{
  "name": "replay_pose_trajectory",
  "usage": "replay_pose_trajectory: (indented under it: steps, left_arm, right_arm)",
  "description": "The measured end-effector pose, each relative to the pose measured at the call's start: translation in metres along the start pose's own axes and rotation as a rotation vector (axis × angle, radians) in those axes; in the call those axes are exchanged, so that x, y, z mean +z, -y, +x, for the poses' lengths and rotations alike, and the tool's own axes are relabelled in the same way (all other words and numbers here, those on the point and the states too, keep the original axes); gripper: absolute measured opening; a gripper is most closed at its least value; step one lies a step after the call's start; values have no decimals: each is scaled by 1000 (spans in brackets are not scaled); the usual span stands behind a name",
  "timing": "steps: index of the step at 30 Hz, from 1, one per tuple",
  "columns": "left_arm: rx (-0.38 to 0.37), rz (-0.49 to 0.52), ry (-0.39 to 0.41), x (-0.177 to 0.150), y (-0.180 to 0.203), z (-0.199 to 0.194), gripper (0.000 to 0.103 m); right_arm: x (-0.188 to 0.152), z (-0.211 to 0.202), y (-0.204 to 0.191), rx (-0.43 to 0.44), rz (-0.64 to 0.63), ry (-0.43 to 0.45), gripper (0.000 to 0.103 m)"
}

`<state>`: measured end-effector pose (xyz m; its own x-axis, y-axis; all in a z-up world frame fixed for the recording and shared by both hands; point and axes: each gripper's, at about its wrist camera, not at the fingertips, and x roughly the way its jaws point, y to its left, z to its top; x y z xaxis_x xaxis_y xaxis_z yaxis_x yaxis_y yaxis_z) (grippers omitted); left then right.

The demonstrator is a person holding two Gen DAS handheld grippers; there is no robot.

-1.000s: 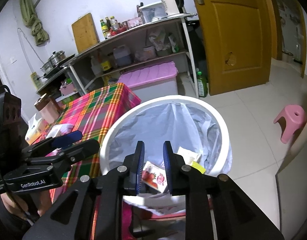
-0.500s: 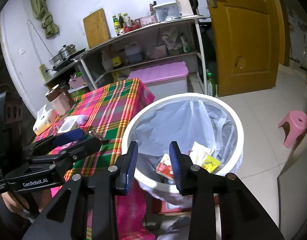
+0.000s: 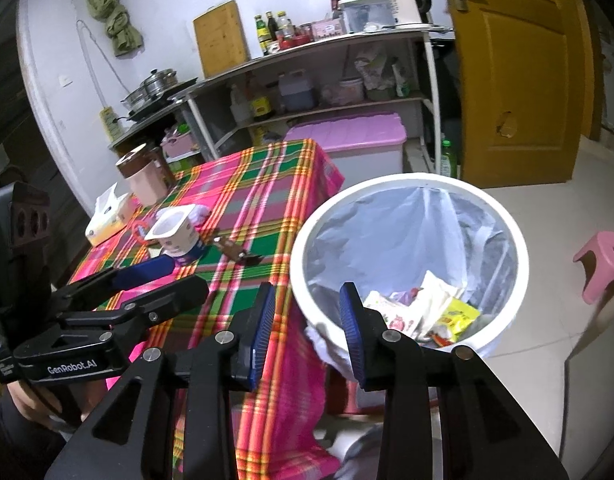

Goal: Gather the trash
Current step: 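Move both open tools back from the bin toward the table items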

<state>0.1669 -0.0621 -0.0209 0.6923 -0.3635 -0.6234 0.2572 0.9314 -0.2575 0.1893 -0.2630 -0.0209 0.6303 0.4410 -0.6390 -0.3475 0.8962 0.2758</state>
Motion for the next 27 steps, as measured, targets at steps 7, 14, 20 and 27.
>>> replay_pose_trajectory:
  steps: [7,14,20,27]
  left_arm:
    - [19,-14,17,-9,-12,-14,78]
    - [63,-30,27,-19,-27,-29,78]
    - [103,-51,37,-29,-44,-43,74]
    - [145,-87,45,-35,-64,-54,74]
  right_arm:
    - [-5,3,-15,37,-38,-14,35]
    - [-9,9,-28,65,-61,-39,35]
    - [-11,15,-41,93,-105,-53,35]
    - [-11,22,-53,109,-147,-58,35]
